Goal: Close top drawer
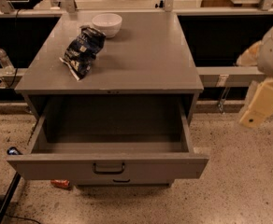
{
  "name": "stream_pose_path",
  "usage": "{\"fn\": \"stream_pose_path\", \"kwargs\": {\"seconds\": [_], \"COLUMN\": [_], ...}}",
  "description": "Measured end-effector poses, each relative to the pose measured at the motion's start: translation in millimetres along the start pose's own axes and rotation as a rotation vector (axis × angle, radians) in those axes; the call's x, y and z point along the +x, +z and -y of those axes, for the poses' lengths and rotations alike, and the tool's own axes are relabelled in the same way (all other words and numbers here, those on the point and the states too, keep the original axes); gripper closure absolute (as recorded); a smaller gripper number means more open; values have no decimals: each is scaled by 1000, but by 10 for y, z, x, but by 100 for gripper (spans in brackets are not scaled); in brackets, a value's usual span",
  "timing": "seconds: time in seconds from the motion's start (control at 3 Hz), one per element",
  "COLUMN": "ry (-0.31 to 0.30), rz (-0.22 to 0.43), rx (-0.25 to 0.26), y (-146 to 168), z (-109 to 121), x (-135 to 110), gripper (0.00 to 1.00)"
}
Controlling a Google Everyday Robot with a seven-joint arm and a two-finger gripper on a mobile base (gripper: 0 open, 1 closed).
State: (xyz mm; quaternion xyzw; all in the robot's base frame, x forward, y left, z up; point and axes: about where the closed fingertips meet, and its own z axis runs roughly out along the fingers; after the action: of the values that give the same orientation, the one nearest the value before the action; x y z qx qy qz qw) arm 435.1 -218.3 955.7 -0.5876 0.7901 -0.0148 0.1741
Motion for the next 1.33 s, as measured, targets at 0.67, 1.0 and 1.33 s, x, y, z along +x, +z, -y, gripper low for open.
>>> {"fn": "stream_pose_path", "kwargs": {"seconds": [0.67,1.0,1.33], "ry": [-8,-38,-7], "rz": [242,316,372], "rx": [-92,-149,-191], "y": [767,1086,1443], "z": [-449,-738,-1073], "x": [120,88,115], "gripper": [61,85,100]}}
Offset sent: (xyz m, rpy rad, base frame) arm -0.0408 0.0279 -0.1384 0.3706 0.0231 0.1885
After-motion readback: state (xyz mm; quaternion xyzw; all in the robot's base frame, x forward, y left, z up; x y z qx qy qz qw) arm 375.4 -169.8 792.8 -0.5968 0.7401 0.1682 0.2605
